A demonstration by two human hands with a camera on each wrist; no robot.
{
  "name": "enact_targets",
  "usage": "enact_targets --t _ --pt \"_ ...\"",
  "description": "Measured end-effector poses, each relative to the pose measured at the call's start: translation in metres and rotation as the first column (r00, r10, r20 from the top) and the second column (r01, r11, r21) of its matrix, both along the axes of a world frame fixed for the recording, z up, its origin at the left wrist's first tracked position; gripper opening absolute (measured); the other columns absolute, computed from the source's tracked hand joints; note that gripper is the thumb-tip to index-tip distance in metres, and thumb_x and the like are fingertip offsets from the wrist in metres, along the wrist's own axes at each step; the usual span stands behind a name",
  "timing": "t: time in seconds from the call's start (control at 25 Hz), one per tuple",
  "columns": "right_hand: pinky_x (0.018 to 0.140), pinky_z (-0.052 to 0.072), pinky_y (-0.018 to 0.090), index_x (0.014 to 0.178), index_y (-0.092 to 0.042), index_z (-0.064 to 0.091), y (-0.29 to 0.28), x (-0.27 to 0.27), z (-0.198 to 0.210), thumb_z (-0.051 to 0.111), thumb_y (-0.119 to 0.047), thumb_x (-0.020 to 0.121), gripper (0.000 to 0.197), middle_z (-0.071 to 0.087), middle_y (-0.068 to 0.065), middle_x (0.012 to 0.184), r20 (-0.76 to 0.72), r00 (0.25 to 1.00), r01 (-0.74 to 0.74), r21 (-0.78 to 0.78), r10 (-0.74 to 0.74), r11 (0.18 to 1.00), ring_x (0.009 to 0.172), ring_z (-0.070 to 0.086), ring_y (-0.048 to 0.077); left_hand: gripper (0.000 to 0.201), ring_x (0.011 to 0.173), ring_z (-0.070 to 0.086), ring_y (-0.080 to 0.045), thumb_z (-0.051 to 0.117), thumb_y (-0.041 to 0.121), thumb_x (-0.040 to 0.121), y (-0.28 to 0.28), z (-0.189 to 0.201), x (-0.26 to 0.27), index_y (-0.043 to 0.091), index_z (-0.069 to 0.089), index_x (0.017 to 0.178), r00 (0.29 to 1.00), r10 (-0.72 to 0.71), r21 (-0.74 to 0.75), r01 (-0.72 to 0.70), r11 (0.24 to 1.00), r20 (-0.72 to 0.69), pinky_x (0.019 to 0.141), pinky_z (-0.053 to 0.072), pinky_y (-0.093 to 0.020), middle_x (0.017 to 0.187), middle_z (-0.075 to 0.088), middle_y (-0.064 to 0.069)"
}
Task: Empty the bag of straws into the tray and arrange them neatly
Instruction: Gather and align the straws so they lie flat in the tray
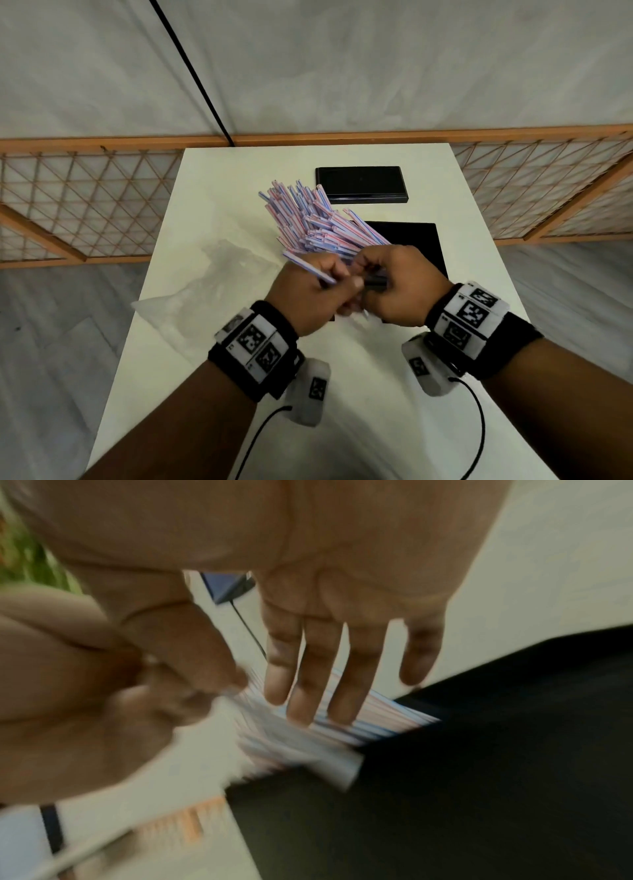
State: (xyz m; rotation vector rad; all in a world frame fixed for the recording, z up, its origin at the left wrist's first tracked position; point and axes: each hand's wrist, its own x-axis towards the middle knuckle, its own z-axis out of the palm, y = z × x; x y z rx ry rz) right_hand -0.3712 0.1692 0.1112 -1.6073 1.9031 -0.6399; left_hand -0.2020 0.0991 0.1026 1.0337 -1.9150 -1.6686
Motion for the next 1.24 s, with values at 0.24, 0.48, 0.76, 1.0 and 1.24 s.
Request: enact_targets --t 0.24,0.48,0.76,1.0,1.24 --pt "0.074 0.048 0.029 0.098 -0.024 0.059 -0.01 -0.01 0.016 0.048 -0.008 0.084 0.024 0.066 -0.002 0.088 0.065 0.996 -0.057 -0.091 0.063 0.994 0.082 0.061 0.017 0.016 0.055 0.072 -0.018 0.066 0.005 0.095 -0.013 0.039 -0.018 0.007 0.067 0.08 0.95 0.148 0.061 -0.136 0.989 -0.276 0.054 0.062 -0.028 0.066 0.073 -0.011" --pt "0.07 0.037 0.031 0.08 -0.015 0.049 -0.018 -0.031 -0.016 0.053 -0.009 0.085 0.009 0.059 0.013 0.089 -0.322 0.947 0.066 0.143 -0.016 0.988 0.087 0.057 0.035 0.04 0.058 0.056 0.002 0.08 0.054 0.078 -0.027 0.021 -0.002 0.024 0.054 0.07 0.905 0.367 -0.431 -0.25 0.867 0.214 0.056 0.04 -0.015 0.061 0.058 0.012" --pt "0.075 0.045 0.031 0.093 -0.014 0.062 -0.002 -0.027 -0.022 0.047 -0.031 0.075 0.029 0.057 0.002 0.089 -0.229 0.97 0.092 0.056 -0.076 0.994 0.083 0.055 0.024 0.071 0.088 0.06 -0.023 0.073 0.062 0.079 -0.036 -0.009 0.007 0.011 0.046 0.122 0.801 0.576 -0.261 -0.528 0.808 0.165 0.078 0.041 -0.029 0.109 0.057 -0.004" --pt "0.071 0.043 0.027 0.068 -0.031 0.044 -0.012 -0.019 -0.03 0.047 -0.069 0.084 0.042 0.056 -0.007 0.075 -0.34 0.936 0.042 0.37 0.093 0.928 0.074 0.053 0.016 0.106 0.121 0.063 -0.019 0.068 0.079 0.06 -0.039 -0.036 -0.023 0.018 0.043 0.142 0.891 0.454 0.266 -0.443 0.856 0.023 0.111 0.046 -0.046 0.133 0.064 0.003" --pt "0.07 0.045 0.026 0.079 -0.025 0.058 -0.025 -0.013 -0.022 0.058 -0.066 0.081 0.042 0.055 -0.011 0.067 -0.314 0.932 -0.014 0.472 0.183 0.881 0.073 0.058 0.015 0.086 0.111 0.07 -0.019 0.074 0.066 0.061 -0.045 -0.04 -0.027 0.02 0.056 0.131 0.885 0.461 0.24 -0.434 0.869 -0.07 0.103 0.053 -0.047 0.122 0.072 0.002"
